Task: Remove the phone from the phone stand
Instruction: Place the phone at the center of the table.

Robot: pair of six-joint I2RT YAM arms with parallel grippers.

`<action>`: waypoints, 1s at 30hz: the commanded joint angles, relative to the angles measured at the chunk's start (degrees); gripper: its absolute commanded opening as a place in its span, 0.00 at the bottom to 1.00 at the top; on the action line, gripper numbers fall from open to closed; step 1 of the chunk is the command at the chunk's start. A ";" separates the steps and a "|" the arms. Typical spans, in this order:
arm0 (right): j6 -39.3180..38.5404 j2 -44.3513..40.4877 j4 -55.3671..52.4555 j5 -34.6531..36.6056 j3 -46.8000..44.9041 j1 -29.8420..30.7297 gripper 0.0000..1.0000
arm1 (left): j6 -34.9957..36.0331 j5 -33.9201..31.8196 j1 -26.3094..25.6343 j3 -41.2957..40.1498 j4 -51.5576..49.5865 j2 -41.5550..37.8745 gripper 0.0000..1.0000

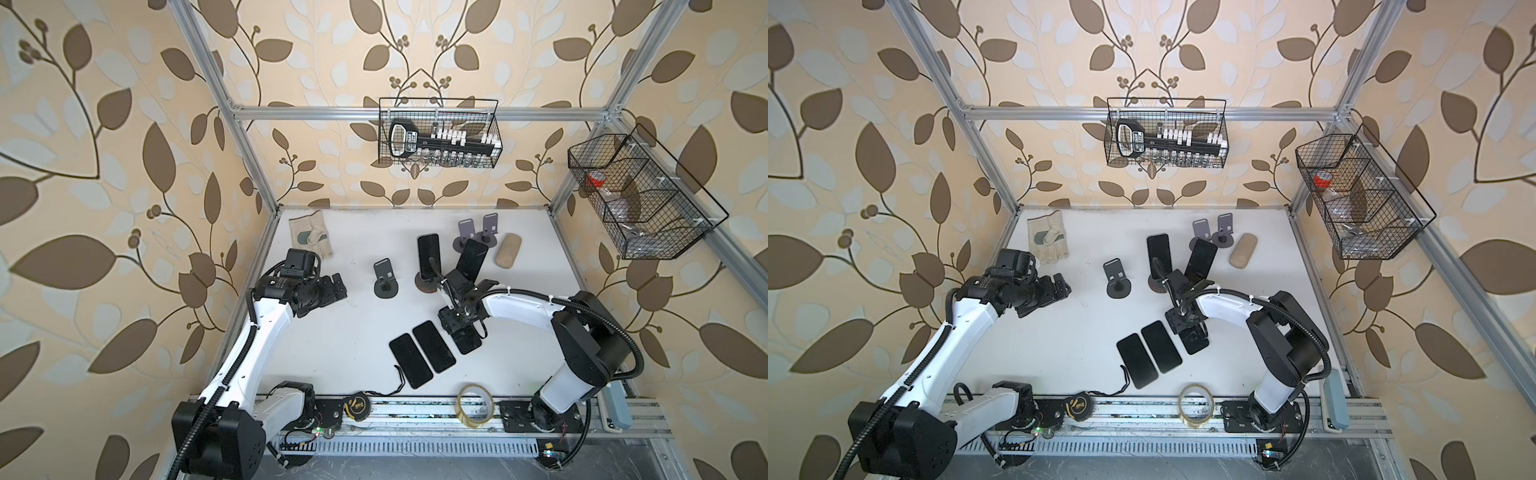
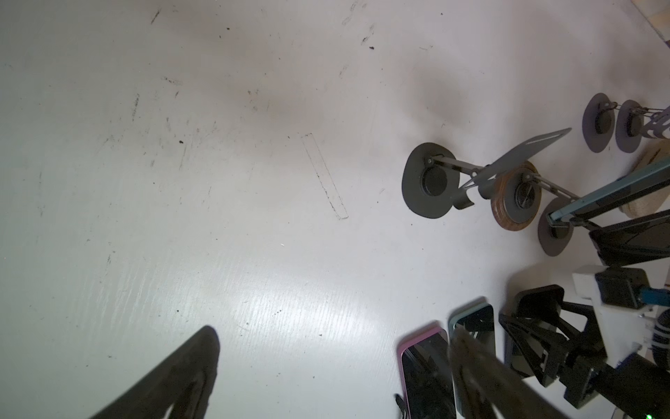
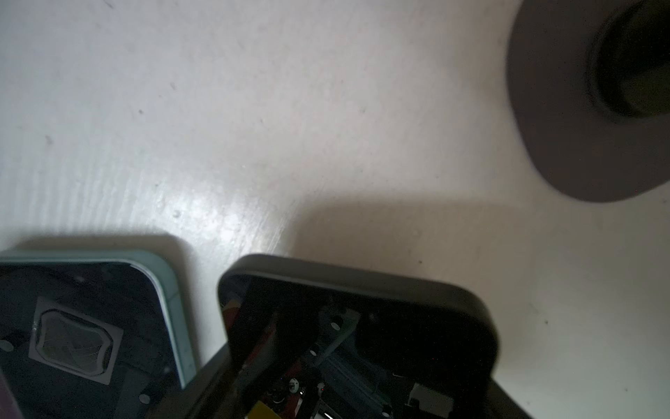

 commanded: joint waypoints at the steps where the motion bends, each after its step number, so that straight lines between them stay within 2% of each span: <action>1: 0.17 1.54 -0.48 0.63 -1.28 0.10 0.73 | 0.42 1.18 0.36 -0.31 0.55 0.03 0.99; 22: -0.12 2.39 -1.05 2.46 -0.91 0.19 0.78 | 0.41 1.30 0.36 -0.38 0.47 0.12 0.99; 30: 1.01 -1.06 -0.77 2.73 -0.56 0.49 0.80 | 0.36 1.30 0.31 -0.40 0.46 0.03 0.99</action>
